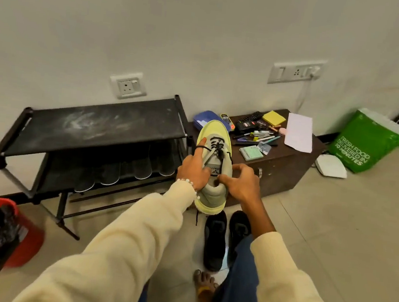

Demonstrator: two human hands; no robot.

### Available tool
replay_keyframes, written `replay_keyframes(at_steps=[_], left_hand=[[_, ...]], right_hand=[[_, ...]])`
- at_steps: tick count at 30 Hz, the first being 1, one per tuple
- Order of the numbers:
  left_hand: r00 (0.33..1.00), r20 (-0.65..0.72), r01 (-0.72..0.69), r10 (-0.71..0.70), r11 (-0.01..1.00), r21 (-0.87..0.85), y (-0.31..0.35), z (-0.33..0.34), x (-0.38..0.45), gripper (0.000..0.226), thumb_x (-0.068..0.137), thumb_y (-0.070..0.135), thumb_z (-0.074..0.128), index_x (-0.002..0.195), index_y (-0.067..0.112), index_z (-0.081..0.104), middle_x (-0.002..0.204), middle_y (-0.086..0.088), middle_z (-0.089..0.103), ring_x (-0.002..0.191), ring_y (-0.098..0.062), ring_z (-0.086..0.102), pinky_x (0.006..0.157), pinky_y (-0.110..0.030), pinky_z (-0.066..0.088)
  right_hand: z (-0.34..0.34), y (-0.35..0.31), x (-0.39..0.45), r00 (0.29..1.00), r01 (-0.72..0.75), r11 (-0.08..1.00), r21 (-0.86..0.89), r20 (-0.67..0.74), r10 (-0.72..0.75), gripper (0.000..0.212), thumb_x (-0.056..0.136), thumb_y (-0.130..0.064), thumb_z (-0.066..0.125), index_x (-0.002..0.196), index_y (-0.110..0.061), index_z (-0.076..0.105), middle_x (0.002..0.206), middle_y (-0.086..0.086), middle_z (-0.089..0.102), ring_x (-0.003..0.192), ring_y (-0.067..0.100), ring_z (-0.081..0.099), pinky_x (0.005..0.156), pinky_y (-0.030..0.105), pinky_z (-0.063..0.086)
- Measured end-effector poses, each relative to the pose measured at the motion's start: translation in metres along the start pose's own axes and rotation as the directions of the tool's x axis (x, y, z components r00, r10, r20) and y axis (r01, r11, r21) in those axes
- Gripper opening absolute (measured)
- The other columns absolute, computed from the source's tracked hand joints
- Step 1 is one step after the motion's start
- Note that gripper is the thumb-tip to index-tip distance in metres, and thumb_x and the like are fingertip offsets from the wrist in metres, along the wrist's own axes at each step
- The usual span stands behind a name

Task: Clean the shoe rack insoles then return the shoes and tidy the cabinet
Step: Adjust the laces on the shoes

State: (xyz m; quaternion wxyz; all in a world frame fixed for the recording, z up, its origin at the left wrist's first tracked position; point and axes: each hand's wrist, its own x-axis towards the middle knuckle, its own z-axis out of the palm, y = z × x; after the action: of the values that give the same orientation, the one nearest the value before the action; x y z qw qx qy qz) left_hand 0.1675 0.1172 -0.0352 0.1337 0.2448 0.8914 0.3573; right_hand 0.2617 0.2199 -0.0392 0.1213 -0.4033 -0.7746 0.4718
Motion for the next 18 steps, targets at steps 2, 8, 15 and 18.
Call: replay_keyframes(at_steps=[2,8,15,18], left_hand=[[0.999,0.049,0.003,-0.002,1.0,-0.023,0.002,0.015,0.009,0.079,0.091,0.021,0.057,0.151,0.036,0.009,0.125,-0.014,0.055,0.113,-0.038,0.055,0.097,-0.048,0.047],[0.992,0.123,0.001,0.012,0.994,-0.109,-0.015,0.048,0.053,0.087,0.089,0.015,0.057,0.153,0.036,0.001,0.132,-0.018,0.054,0.118,-0.039,0.053,0.101,-0.05,0.044],[0.982,0.188,0.034,-0.007,0.99,-0.138,-0.037,0.078,0.112,0.085,0.092,0.021,0.06,0.153,0.034,0.002,0.138,-0.017,0.052,0.121,-0.04,0.053,0.104,-0.049,0.042],[0.975,0.216,0.077,-0.044,0.986,-0.147,-0.05,0.092,0.129,0.084,0.092,0.024,0.06,0.153,0.037,0.003,0.135,-0.018,0.054,0.12,-0.04,0.053,0.103,-0.049,0.043]], right_hand=[[-0.004,0.01,0.011,0.999,-0.034,0.999,-0.008,-0.019,0.034,0.051,0.067,-0.037,0.074,0.113,-0.02,0.06,0.108,0.006,0.066,0.092,0.026,0.065,0.078,0.045,0.057],[0.017,0.032,0.058,0.991,-0.124,0.992,-0.014,-0.041,0.124,0.053,0.071,-0.035,0.075,0.118,-0.016,0.056,0.107,0.008,0.064,0.092,0.028,0.065,0.073,0.047,0.058],[0.047,0.049,0.118,0.982,-0.158,0.984,-0.082,-0.118,0.148,0.049,0.077,-0.034,0.068,0.121,-0.016,0.056,0.111,0.009,0.065,0.098,0.029,0.062,0.083,0.045,0.055],[0.059,0.058,0.136,0.977,-0.184,0.976,-0.116,-0.133,0.168,0.049,0.079,-0.036,0.065,0.123,-0.018,0.053,0.114,0.01,0.064,0.101,0.03,0.061,0.086,0.043,0.053]])
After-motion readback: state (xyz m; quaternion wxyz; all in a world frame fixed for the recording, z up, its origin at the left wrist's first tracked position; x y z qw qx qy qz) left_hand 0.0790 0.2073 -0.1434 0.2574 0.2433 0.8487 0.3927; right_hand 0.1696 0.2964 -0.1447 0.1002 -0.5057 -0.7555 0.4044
